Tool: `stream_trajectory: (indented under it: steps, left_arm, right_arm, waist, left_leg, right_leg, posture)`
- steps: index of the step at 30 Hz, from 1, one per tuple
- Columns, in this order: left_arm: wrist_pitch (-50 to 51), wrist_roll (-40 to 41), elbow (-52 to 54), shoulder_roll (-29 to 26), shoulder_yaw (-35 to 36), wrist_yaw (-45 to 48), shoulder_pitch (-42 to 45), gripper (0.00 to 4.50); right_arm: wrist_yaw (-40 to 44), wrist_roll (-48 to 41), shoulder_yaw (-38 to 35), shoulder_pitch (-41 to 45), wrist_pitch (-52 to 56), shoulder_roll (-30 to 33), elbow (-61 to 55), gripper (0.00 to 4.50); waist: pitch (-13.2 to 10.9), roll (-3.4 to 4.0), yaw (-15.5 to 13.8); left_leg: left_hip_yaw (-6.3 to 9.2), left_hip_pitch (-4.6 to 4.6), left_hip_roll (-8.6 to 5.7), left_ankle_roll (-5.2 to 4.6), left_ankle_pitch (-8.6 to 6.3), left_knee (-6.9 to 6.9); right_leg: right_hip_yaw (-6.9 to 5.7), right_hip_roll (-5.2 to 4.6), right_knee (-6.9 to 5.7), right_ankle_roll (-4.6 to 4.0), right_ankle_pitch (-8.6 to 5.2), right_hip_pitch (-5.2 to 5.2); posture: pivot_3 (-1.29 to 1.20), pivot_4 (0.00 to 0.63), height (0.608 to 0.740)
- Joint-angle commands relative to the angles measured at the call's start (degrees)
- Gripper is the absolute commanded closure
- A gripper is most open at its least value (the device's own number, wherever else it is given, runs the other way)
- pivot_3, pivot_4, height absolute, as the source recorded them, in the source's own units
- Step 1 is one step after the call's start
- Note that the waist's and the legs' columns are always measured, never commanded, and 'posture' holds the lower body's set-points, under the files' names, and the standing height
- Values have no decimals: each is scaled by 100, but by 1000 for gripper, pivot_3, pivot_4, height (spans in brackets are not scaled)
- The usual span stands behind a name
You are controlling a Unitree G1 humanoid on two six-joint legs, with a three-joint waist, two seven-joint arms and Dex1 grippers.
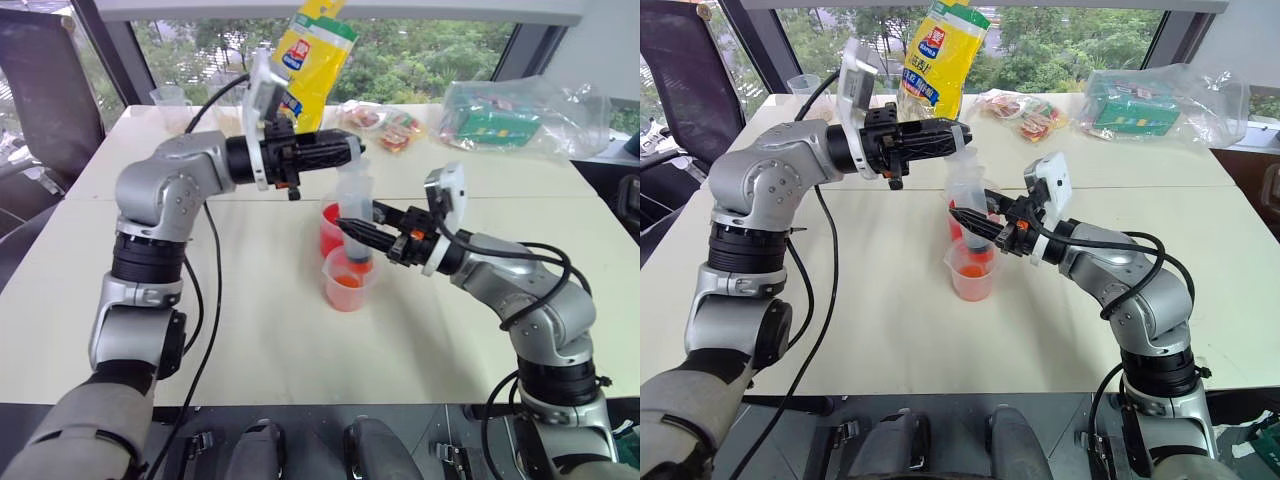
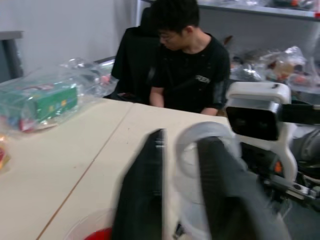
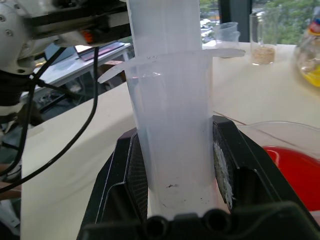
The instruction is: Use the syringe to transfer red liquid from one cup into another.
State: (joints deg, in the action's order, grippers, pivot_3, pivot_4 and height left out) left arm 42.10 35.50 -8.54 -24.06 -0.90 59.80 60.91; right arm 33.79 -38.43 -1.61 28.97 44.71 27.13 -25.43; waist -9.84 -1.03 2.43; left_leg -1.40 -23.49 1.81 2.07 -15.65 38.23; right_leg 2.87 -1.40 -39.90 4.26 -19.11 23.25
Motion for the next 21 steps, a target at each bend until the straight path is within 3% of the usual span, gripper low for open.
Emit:
stream_trajectory:
  steps: [1,21]
  left_arm:
    - [69,7,147,13,-71,53,46,4419]
    - [288,22,714,34,-426,270,-304,4419]
  right_arm:
    - [107,-120,-6,199,-176,-26,-312,3093]
    - [-201,-435,-276,849,45,-265,-203,3093]
  waist:
    - [0,0,0]
    - [0,0,-5]
  left_leg:
    - [0,0,0,0,0,0]
    - [1,0,0,0,0,0]
  right_leg:
    - [0,0,0,0,0,0]
    - [0,-1,1,0,0,-1]
  posture:
    - [0,150,740]
    - [0,150,740]
